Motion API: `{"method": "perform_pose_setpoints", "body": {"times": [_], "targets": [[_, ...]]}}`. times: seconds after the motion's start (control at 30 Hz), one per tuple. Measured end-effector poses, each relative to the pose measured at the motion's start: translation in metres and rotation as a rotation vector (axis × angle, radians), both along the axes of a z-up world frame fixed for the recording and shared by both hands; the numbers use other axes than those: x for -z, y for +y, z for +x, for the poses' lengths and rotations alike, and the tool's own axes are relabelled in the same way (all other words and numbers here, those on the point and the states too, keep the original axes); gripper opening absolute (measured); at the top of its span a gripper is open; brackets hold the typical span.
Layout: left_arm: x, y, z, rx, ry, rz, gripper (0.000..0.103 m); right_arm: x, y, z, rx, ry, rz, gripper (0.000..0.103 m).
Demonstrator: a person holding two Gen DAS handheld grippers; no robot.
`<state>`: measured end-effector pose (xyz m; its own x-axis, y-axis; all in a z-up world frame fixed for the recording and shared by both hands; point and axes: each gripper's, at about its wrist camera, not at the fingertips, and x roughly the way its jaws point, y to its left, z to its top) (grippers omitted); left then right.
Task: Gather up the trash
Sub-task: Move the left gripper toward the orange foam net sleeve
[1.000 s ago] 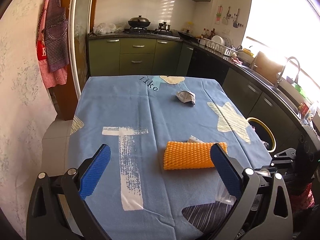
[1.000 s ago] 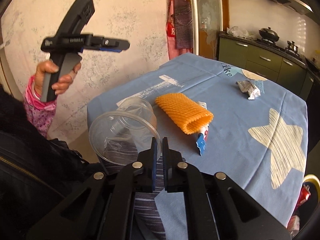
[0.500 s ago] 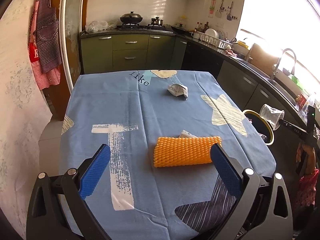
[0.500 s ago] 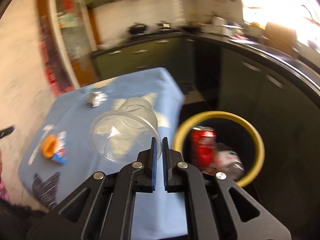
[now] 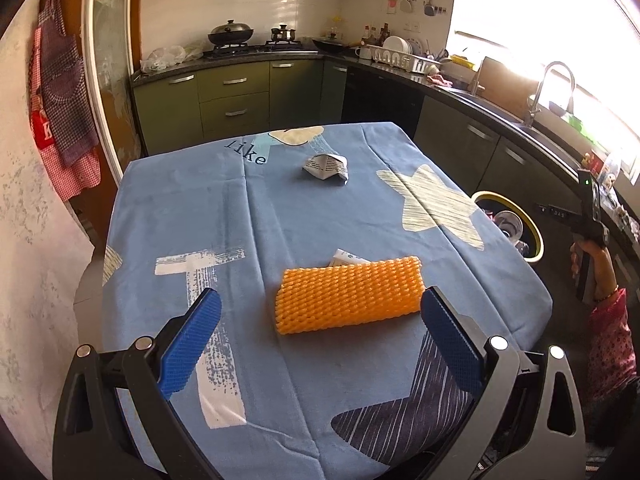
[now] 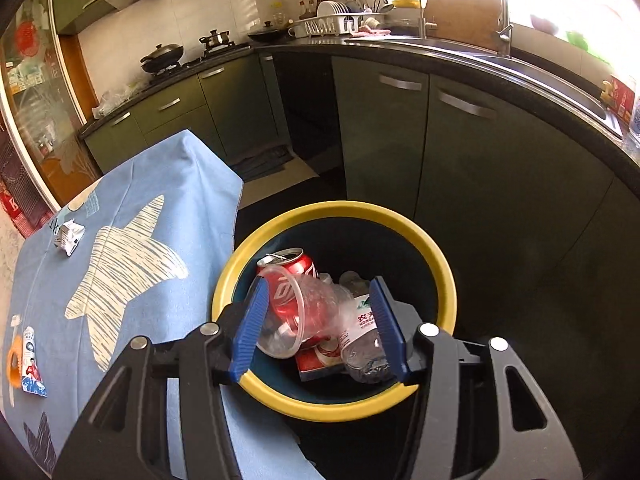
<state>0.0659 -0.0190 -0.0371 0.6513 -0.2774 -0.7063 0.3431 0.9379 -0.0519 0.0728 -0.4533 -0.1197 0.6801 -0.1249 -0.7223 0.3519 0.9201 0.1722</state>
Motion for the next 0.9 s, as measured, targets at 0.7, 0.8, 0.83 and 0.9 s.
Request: {"method": "perform_pose_setpoints", "body": {"times": [0.7, 0.8, 0.83, 0.9], "targets": [[0.065, -0.05, 0.044, 0.328, 0.104, 0.192, 0.098, 0.011, 0.035, 0.019, -0.124, 0.065, 0.015, 0.051], [0.074, -0.054, 0.053, 0.376, 0.132, 0.21, 0.098, 0.012, 0.039, 0.021, -0.134, 0.066, 0.019, 0.051], [0.078, -0.055, 0.056, 0.385, 0.134, 0.217, 0.098, 0.013, 0.041, 0.021, -0.137, 0.067, 0.023, 0.051], [0.084, -0.058, 0.06, 0.392, 0.126, 0.238, 0.097, 0.015, 0.042, 0.023, -0.141, 0.072, 0.025, 0.051]]}}
